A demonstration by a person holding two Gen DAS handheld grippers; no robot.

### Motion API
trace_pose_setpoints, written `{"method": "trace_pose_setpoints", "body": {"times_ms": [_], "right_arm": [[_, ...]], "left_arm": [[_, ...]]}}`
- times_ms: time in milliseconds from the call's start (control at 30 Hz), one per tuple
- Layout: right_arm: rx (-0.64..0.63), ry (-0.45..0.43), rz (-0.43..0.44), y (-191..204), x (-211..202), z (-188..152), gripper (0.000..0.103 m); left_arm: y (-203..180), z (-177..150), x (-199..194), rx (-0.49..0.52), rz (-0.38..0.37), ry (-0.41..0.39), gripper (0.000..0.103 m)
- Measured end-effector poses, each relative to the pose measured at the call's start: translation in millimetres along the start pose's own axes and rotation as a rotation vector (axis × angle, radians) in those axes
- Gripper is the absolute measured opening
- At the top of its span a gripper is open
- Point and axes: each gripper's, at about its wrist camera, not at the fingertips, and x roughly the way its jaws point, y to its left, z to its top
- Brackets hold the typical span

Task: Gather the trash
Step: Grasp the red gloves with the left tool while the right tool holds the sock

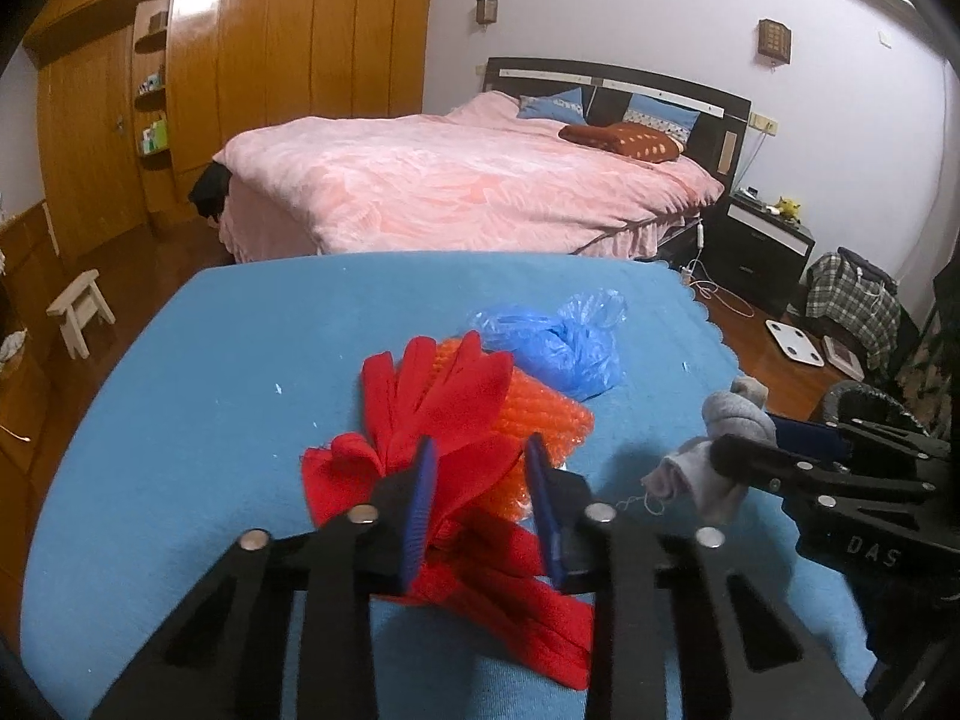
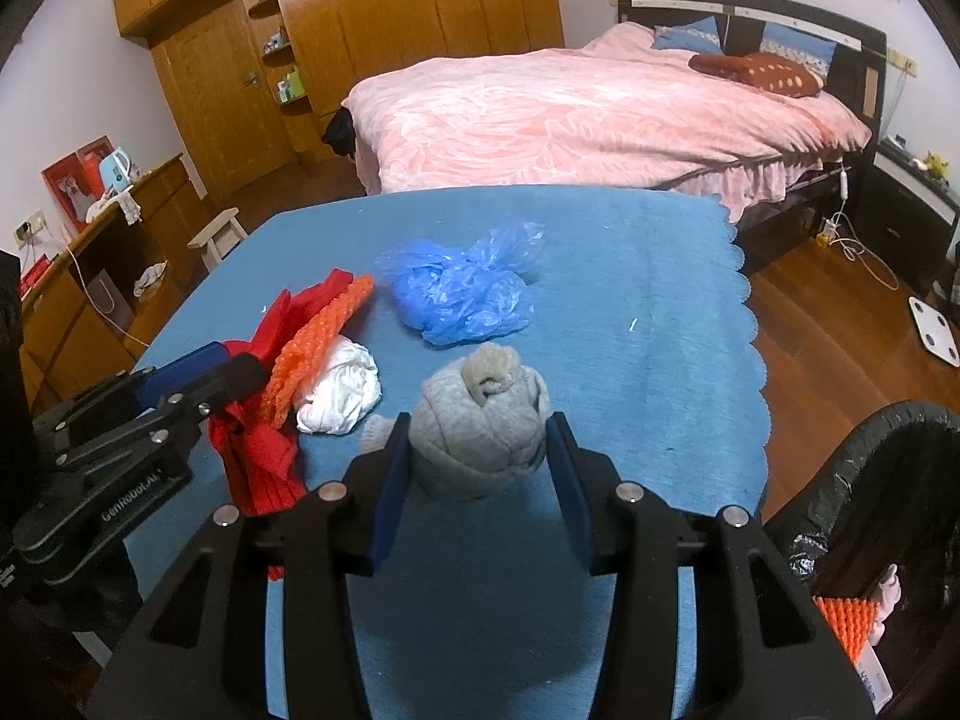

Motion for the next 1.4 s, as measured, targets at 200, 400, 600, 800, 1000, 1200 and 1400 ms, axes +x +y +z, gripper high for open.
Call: {"method": "trace_pose_setpoints", "body": {"times_ms": [200, 400, 600, 800, 1000, 1200, 1400], "right_arm": [[-0.001, -0.003, 0.005, -0.5, -1.8, 0.2, 0.043], [-0.003, -0.014, 0.009, -0.3, -6.8, 3.1, 0.043], [-0.002, -0.004, 0.008, -0.2, -5.0, 2.1, 0.043], [0.003, 0.003, 0.004, -2.4, -2.5, 2.8, 0.043], [0.009, 0.005, 0.001, -5.0, -2.6, 2.9, 0.044], [0.006, -0.018, 0.011, -5.2, -10.5, 6.5, 0.043], [0.005, -0.051, 0.019, -4.2, -27.8, 12.7, 0.043]], "left_arm": [[5.5, 1.7, -2.4, -0.020, -0.014, 0.004, 0.006], [7.0, 3.6, -5.2, -0.037, -0.015, -0.005, 0.005], [4.7, 2.5, 2.6, -0.034, 0.002, 0.021, 0.036], [10.0, 1.6, 15.1, -0.042, -0.004, 0.050, 0.017], [12.6, 5.5, 4.5, -0.060, -0.021, 0.021, 0.005], [10.1, 15.3, -11.2, -0.069, -0.034, -0.014, 0.004], [7.0, 19.6, -25.5, -0.075, -0.039, -0.041, 0.004]]}}
